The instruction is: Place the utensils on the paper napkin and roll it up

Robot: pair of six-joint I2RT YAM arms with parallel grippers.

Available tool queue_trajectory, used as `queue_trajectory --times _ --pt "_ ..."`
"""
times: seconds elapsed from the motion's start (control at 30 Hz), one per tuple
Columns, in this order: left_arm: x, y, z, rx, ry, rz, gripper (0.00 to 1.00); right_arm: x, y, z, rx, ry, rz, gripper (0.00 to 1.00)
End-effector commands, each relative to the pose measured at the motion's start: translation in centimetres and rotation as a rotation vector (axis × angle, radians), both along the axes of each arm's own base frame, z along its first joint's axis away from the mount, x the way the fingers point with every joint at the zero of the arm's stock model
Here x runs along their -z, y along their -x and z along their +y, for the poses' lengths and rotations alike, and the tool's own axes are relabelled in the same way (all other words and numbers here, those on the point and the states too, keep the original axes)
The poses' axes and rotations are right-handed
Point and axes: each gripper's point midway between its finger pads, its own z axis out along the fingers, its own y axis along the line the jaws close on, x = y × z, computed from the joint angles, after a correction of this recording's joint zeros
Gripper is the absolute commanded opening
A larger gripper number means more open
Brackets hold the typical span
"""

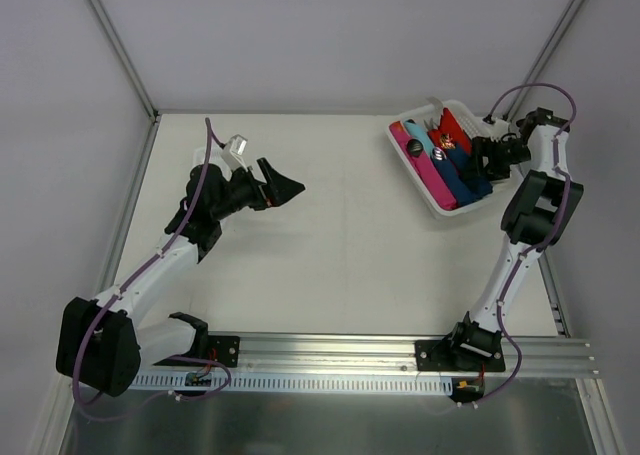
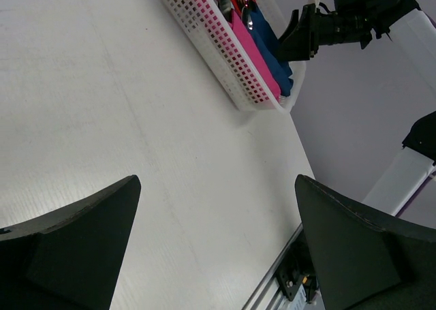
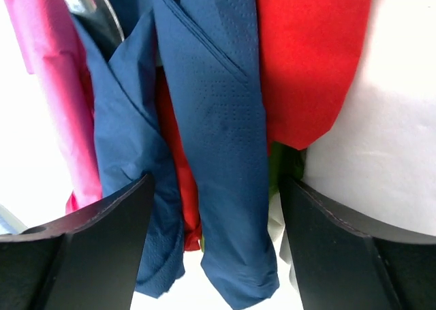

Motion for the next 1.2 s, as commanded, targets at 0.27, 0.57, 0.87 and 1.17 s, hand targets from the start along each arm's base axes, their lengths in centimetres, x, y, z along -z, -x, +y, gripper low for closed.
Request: queue_trajectory --times 0.27,0.57,0.87,1.17 --pt "-1.4 -0.9 1.6 -0.083 -0.058 -0.036 0.99 -6.5 -5.0 -3.4 0.078 0.247 -0.308 0.85" --pt "-1.2 -1.8 3.9 -0.202 -0.166 0.002 0.99 -12.8 -7.0 -3.3 0.116 0.301 -0.493 0.96" --pt "0.2 -1.6 7.7 -0.231 -0.387 0.075 0.99 -22.3 -0.2 5.3 0.064 0.131 -0.589 0.99" --pt "5.7 0.3 9.7 -0.226 -0.525 0.174 0.99 -11.2 12.4 21.2 -0.137 -0.045 -0.391 0.99"
